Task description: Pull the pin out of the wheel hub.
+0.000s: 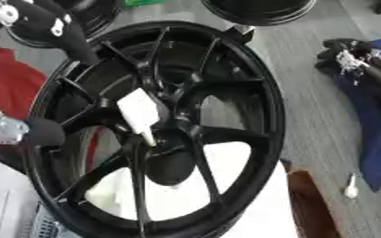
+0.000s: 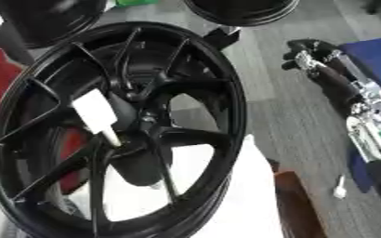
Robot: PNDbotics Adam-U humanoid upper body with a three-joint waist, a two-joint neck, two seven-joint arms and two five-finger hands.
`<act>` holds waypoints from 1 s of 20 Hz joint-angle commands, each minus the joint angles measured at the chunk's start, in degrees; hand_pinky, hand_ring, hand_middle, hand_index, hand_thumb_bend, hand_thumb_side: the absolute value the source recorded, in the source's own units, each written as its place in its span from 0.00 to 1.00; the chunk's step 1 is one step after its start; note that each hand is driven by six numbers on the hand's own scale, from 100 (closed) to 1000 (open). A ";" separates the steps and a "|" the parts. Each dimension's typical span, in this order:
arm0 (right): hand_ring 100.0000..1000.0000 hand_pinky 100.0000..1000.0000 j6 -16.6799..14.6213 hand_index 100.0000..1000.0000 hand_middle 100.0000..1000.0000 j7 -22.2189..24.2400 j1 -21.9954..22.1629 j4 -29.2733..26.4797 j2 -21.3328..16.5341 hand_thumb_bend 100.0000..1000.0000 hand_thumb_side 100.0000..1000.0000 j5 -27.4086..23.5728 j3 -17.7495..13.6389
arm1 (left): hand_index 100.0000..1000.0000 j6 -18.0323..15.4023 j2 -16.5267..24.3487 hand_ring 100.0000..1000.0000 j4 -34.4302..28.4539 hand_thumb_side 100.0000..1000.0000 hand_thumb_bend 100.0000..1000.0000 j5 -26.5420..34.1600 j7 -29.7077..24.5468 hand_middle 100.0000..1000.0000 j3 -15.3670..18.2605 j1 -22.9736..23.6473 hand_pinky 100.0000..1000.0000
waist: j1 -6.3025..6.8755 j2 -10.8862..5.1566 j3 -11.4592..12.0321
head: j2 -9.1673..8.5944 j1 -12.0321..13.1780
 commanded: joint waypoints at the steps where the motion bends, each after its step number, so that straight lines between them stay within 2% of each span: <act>1: 0.69 0.97 -0.03 0.77 0.63 0.19 -0.37 -0.41 -1.36 0.00 0.46 0.52 -0.15 | 0.79 3.04 2.16 0.70 -1.36 0.54 0.48 0.60 2.20 0.65 0.60 -0.39 0.76 | -0.24 -0.60 0.00 | -0.27 -0.34; 4: 0.69 0.97 0.02 0.77 0.63 0.28 -0.23 -0.30 -1.22 0.00 0.46 0.93 -0.07 | 0.79 5.66 1.77 0.70 -1.45 0.54 0.48 0.64 4.72 0.66 0.04 -0.87 0.76 | -0.20 -0.37 0.03 | -0.11 -0.40; 6: 0.69 0.97 0.06 0.77 0.63 0.37 -0.15 -0.18 -1.04 0.00 0.46 1.10 0.01 | 0.80 5.55 1.17 0.71 -1.46 0.51 0.47 0.35 5.94 0.67 -0.70 -1.77 0.76 | -0.18 -0.23 0.02 | -0.06 -0.33; 9: 0.69 0.97 0.07 0.77 0.63 0.50 -0.02 -0.04 -0.83 0.00 0.47 1.28 0.07 | 0.81 3.26 0.08 0.73 -1.46 0.47 0.48 -1.23 6.00 0.69 -2.05 -3.42 0.77 | -0.13 -0.02 -0.02 | -0.12 -0.21; 13: 0.69 0.97 0.02 0.77 0.63 0.67 0.06 -0.07 -0.74 0.00 0.49 1.53 0.17 | 0.82 -0.33 -0.64 0.74 -1.46 0.43 0.49 -2.58 3.48 0.72 -3.21 -4.20 0.77 | 0.01 0.35 -0.14 | -0.60 -0.16; 18: 0.69 0.97 0.02 0.77 0.63 0.77 0.17 -0.32 -0.70 0.00 0.49 1.84 0.21 | 0.82 -4.94 -0.48 0.74 -1.46 0.42 0.48 -3.11 1.38 0.72 -2.60 -3.77 0.77 | 0.19 0.76 -0.22 | -1.04 -0.34; 19: 0.69 0.97 0.03 0.77 0.63 0.86 0.13 -0.41 -0.68 0.00 0.49 1.87 0.29 | 0.82 -5.88 -0.60 0.75 -1.46 0.35 0.47 -3.27 1.37 0.73 -2.60 -3.88 0.78 | 0.29 0.91 -0.38 | -0.97 -0.24; 20: 0.69 0.97 -0.02 0.77 0.63 1.00 0.11 -0.64 -0.66 0.00 0.49 1.98 0.36 | 0.82 -6.78 -0.84 0.75 -1.46 0.34 0.48 -3.74 1.21 0.73 -2.56 -4.20 0.78 | 0.48 1.24 -0.56 | -1.06 -0.13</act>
